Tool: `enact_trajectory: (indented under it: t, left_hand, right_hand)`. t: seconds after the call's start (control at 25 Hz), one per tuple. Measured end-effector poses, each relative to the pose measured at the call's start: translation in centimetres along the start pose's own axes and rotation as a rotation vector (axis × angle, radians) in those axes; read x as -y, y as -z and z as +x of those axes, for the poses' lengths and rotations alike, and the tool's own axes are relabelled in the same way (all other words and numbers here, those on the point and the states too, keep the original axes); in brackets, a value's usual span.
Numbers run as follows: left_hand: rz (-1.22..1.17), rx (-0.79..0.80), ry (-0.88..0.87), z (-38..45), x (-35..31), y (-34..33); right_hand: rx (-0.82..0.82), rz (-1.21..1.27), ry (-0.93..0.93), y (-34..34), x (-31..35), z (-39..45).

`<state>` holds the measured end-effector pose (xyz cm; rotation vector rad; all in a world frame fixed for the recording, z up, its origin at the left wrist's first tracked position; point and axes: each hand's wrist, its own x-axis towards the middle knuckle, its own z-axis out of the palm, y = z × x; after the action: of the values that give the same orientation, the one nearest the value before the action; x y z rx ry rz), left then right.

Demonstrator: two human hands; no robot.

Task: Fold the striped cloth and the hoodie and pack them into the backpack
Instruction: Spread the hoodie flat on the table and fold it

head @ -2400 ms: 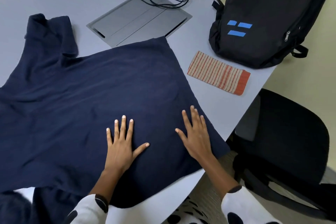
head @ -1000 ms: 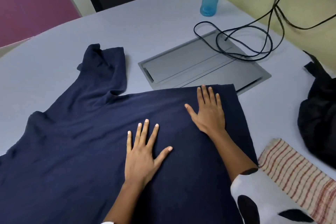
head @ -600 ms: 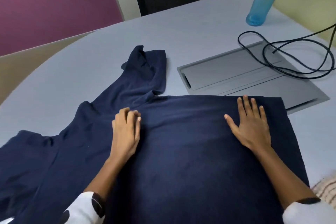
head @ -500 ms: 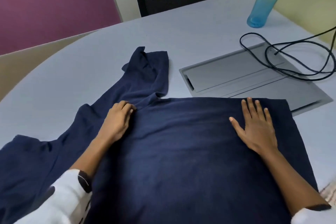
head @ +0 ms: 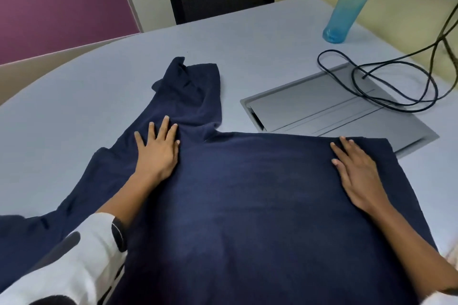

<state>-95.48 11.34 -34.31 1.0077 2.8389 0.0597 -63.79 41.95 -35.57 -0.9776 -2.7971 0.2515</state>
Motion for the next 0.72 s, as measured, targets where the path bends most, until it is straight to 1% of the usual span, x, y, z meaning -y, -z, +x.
enact_trajectory:
  t: [0.04,0.08,0.12,0.16,0.2,0.24,0.32,0.4,0.44,0.48,0.56,0.6,0.64,0.72]
  left_hand:
    - [0.072,-0.077,-0.116,0.2,-0.7,0.4]
    - [0.161,-0.130,-0.271,0.5,-1.3,0.9]
    - [0.246,-0.145,-0.427,0.9,-2.0,1.4]
    - [0.296,-0.112,-0.540,1.3,-2.8,2.1]
    - [0.333,-0.045,-0.585,2.0,-3.5,2.9]
    - [0.364,0.025,-0.576,2.8,-4.0,3.9]
    - [0.486,0.095,-0.547,4.3,-4.1,5.9]
    - [0.654,0.115,-0.536,5.0,-3.3,7.8]
    - [0.701,0.086,-0.509,5.1,-2.5,8.1]
    - [0.704,0.050,-0.469,5.0,-1.6,8.1]
    - [0.536,-0.024,-0.408,5.0,-0.5,7.6]
    - [0.458,-0.034,-0.431,5.1,-0.3,7.2]
    - [0.415,-0.019,-0.496,5.1,-0.7,7.0]
    - [0.435,0.101,-0.643,4.6,-3.1,6.8]
  right_hand:
    - [-0.066,0.000,-0.001,0.5,-0.4,0.3]
    - [-0.096,-0.056,-0.007,0.9,-0.8,0.6]
    - [-0.058,-0.156,-0.019,1.4,-1.4,1.0]
    - [0.015,-0.246,-0.038,1.9,-1.9,1.4]
    - [0.071,-0.313,-0.061,2.5,-2.2,2.0]
    - [0.101,-0.353,-0.072,3.0,-2.5,2.7]
    - [0.116,-0.409,-0.068,4.1,-2.9,3.9]
    - [0.127,-0.367,-0.069,5.8,-3.0,4.5]
    - [0.125,-0.305,-0.078,6.5,-3.0,4.3]
    - [0.125,-0.242,-0.087,6.8,-3.1,4.0]
    - [0.119,-0.163,-0.090,7.0,-3.0,3.0]
    - [0.118,-0.150,-0.084,7.0,-2.8,2.6]
    - [0.115,-0.145,-0.080,6.9,-2.5,2.4]
    - [0.101,-0.134,-0.097,7.2,-1.8,2.0]
